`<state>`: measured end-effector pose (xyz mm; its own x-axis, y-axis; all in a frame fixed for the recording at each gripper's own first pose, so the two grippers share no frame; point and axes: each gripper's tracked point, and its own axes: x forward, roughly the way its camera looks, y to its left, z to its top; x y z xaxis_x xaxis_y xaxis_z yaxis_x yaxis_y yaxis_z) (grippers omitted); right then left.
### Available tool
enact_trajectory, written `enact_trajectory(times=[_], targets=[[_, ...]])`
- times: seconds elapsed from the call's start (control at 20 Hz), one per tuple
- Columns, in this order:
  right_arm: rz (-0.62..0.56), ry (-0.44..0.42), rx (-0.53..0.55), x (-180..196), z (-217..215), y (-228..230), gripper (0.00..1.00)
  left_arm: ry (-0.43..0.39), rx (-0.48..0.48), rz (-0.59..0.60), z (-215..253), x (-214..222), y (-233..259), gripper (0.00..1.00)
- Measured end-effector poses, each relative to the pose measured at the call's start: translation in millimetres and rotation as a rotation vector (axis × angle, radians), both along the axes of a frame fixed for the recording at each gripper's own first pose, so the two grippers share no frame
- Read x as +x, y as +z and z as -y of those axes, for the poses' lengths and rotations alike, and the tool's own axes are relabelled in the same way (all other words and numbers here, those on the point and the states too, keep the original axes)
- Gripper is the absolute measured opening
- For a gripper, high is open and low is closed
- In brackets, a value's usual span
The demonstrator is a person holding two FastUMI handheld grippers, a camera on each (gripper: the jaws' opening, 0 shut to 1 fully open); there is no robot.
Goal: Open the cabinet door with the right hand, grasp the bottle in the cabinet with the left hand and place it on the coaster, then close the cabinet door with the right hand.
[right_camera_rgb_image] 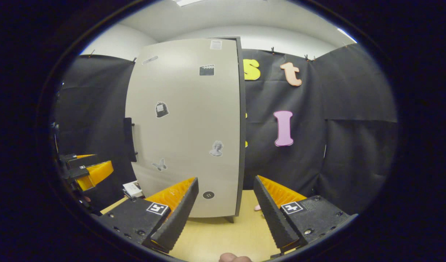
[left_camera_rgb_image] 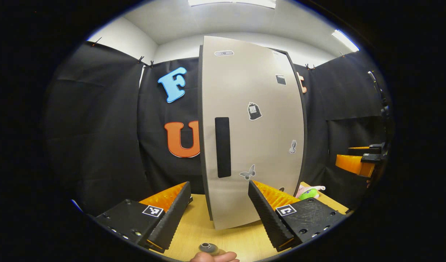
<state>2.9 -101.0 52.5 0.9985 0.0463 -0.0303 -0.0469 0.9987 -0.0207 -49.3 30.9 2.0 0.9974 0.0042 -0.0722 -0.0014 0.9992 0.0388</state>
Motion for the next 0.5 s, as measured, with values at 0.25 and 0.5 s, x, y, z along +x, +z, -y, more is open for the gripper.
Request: enact_trajectory(times=[0.25,0.5], targets=[[-0.041,0.019,-0.004,-9,-2,-11,0.98,-0.011,0.008,-0.001,5,0,-2,0.96],[-0.036,0.037,-0.026,-14,-1,-7,0.95,-0.013,-0.016,0.001,8,0,-3,0.96]])
